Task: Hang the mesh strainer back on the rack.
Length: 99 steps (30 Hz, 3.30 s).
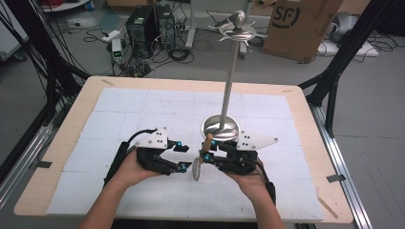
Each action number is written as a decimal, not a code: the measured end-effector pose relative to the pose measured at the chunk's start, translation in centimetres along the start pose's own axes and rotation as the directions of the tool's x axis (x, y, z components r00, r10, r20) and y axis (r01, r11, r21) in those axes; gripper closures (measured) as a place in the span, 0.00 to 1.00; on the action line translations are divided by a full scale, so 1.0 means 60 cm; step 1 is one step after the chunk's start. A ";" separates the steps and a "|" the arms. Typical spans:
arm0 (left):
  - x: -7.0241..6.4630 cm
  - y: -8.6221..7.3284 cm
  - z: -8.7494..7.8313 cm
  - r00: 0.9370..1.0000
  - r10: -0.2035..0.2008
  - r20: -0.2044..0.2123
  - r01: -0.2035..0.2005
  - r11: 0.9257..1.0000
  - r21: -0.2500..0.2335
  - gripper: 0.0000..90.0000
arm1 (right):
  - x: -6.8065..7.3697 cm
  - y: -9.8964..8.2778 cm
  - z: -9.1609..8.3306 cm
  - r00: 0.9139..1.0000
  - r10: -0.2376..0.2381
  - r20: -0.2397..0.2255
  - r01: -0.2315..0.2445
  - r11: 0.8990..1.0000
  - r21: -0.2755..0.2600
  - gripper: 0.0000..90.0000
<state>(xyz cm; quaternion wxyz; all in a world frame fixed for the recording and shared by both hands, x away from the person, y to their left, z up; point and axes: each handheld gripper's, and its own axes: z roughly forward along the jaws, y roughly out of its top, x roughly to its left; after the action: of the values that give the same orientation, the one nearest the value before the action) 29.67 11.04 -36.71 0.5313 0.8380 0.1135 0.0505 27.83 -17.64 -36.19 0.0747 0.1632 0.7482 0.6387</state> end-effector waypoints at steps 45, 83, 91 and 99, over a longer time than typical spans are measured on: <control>0.031 -0.086 -0.112 0.948 -0.127 -0.291 0.098 0.989 -0.113 0.18 | -0.057 0.072 -0.080 0.983 0.003 0.182 -0.014 0.998 0.059 0.77; 0.030 -0.087 -0.111 0.949 -0.131 -0.286 0.104 0.989 -0.108 0.18 | -0.138 0.256 -0.142 0.937 -0.005 0.351 -0.009 0.999 0.039 0.77; 0.031 -0.090 -0.109 0.949 -0.141 -0.281 0.115 0.988 -0.107 0.18 | -0.162 0.283 -0.142 0.922 -0.013 0.387 -0.016 0.997 0.070 0.77; 0.032 -0.093 -0.113 0.951 -0.150 -0.272 0.119 0.985 -0.129 0.18 | -0.184 0.303 -0.150 0.899 0.002 0.439 -0.031 0.998 0.058 0.77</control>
<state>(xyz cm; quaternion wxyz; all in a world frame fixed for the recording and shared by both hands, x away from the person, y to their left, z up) 29.39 19.76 -38.90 0.5577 0.7819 0.2417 0.1385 37.98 -27.37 -17.88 0.2305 0.3111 0.7309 0.5621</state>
